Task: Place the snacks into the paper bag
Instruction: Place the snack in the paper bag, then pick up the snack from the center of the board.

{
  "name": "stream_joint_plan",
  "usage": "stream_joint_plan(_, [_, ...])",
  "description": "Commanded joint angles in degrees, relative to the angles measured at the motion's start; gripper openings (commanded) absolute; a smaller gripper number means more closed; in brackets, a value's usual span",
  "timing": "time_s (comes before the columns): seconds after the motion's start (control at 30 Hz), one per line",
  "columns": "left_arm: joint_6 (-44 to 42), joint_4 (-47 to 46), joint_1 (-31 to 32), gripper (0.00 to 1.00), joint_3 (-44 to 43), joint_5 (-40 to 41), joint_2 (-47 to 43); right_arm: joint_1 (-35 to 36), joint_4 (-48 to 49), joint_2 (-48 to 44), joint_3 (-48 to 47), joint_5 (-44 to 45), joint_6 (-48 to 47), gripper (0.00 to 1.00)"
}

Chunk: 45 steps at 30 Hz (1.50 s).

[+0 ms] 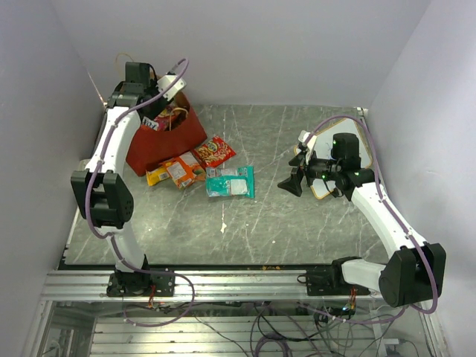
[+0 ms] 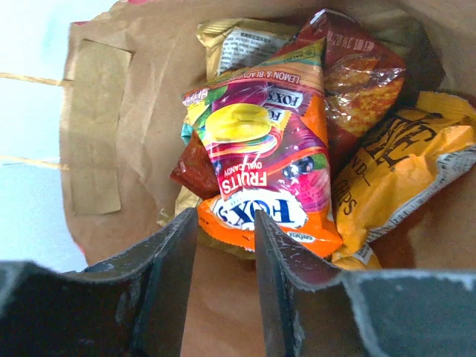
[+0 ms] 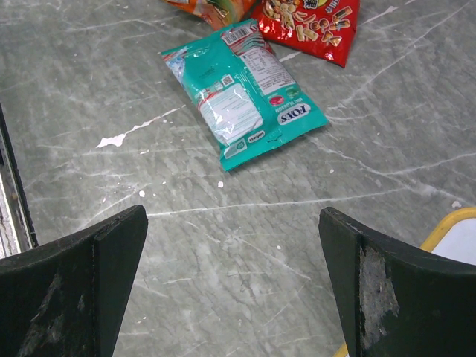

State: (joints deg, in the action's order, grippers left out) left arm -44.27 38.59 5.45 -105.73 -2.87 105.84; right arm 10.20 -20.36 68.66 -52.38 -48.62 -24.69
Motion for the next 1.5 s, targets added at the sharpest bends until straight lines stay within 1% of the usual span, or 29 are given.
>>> stream_joint_plan(0.0, [2.7,0.7,-0.2,0.5,-3.1,0.4,-3.9,-0.3,1.6,0.2,0.3,-0.3,-0.4,1.0])
stream_joint_plan(0.1, [4.7,-1.0,-0.2,0.62,-2.8,2.3,-6.0,-0.3,1.4,0.3,0.1,-0.5,-0.4,1.0])
stream_joint_plan(0.23, [7.9,-4.7,-0.2,0.78,-0.1,4.7,-10.5,-0.3,1.4,0.0,0.0,-0.7,-0.2,1.0])
stream_joint_plan(0.33, [10.3,-6.5,-0.2,0.87,2.2,5.4,-14.4,-0.3,1.6,-0.6,0.2,-0.7,-0.1,1.0])
stream_joint_plan(0.37, [10.9,-6.7,-0.2,0.89,2.9,5.5,-16.0,-0.3,1.8,-0.7,0.2,-0.7,0.0,1.0])
stream_joint_plan(0.57, [14.8,-4.0,-0.2,0.9,4.8,5.7,-22.2,-0.3,1.8,-0.2,0.1,-1.0,0.4,1.0])
stream_joint_plan(0.67, [16.0,-1.6,-0.2,0.9,6.8,2.5,-25.9,-0.3,2.1,-0.3,0.2,-0.8,0.9,1.0])
stream_joint_plan(0.87, [17.2,1.1,-0.1,0.9,16.1,-8.9,-34.8,-0.3,2.1,-0.4,0.0,-0.9,1.2,1.0])
stream_joint_plan(1.0, [15.8,2.5,0.9,0.91,23.7,-17.5,-39.2,-0.4,2.0,-0.3,0.0,-0.9,1.1,1.0])
stream_joint_plan(1.1, [13.5,2.9,4.5,0.95,29.4,-19.1,-40.6,-0.4,2.1,-0.2,0.1,-0.9,1.0,1.0])
stream_joint_plan(1.23, [8.8,2.2,13.5,0.96,35.4,-14.8,-40.6,-0.5,2.0,-0.7,0.1,-0.5,0.8,1.0])
stream_joint_plan(1.37, [4.3,1.0,21.7,0.95,39.5,-12.0,-37.6,-0.5,1.8,-1.1,0.0,-0.1,0.6,1.0])
stream_joint_plan(1.47, [0.1,-0.9,25.6,0.94,41.6,-10.5,-34.2,-0.7,1.8,-1.6,0.0,0.3,0.4,1.0])
